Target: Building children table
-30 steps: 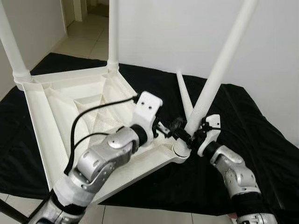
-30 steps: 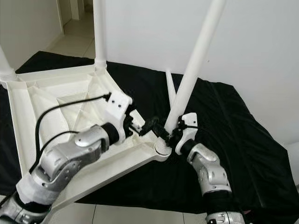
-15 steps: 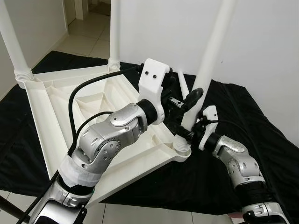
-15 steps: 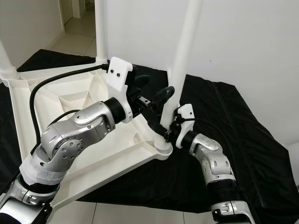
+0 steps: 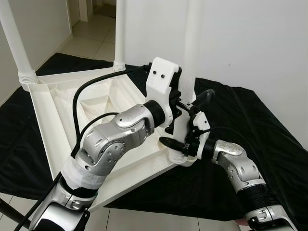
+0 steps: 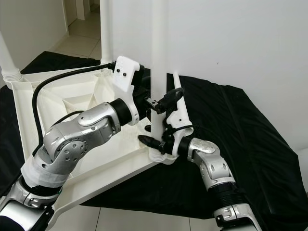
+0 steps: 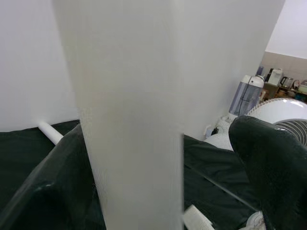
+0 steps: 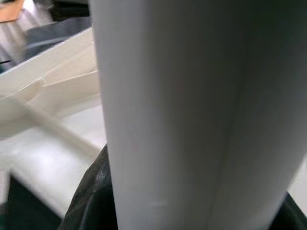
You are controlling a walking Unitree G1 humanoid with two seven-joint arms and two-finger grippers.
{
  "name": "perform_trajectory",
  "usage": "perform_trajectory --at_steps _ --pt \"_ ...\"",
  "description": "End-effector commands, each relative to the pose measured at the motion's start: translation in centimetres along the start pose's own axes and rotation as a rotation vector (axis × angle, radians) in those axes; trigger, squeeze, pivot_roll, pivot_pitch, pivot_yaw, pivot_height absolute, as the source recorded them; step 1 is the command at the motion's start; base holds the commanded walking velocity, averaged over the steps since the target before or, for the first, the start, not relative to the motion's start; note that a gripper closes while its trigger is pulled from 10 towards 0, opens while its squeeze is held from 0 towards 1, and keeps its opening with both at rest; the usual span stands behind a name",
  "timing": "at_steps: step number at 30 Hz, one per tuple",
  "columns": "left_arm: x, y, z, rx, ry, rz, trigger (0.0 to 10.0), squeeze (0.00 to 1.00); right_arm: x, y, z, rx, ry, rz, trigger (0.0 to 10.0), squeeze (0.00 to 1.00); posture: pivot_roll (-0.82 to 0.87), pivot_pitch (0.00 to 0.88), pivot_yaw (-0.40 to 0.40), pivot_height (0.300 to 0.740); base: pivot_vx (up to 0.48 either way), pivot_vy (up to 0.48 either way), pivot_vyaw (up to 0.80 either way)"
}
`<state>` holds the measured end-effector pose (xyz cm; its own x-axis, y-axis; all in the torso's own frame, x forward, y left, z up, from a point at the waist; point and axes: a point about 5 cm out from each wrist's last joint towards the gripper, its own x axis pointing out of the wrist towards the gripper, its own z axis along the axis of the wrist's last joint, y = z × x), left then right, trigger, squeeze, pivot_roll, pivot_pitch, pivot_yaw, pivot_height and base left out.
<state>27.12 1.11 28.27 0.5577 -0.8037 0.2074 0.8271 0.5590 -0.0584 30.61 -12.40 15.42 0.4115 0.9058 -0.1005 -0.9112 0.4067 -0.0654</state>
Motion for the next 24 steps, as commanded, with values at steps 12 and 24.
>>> perform_trajectory --at_steps 12,24 --pt "-0.38 -1.48 0.51 -0.025 -0.012 -0.347 0.0 0.00 -0.65 -0.39 0.03 -0.025 0.019 0.009 10.0 0.00 0.04 0.000 -0.129 0.740 0.000 0.000 0.00" --pt "-0.41 -1.24 0.86 -0.027 -0.020 -0.338 0.0 0.00 -0.65 -0.43 -0.03 -0.018 0.015 0.003 10.0 0.00 0.04 0.000 -0.128 0.740 0.000 0.000 0.00"
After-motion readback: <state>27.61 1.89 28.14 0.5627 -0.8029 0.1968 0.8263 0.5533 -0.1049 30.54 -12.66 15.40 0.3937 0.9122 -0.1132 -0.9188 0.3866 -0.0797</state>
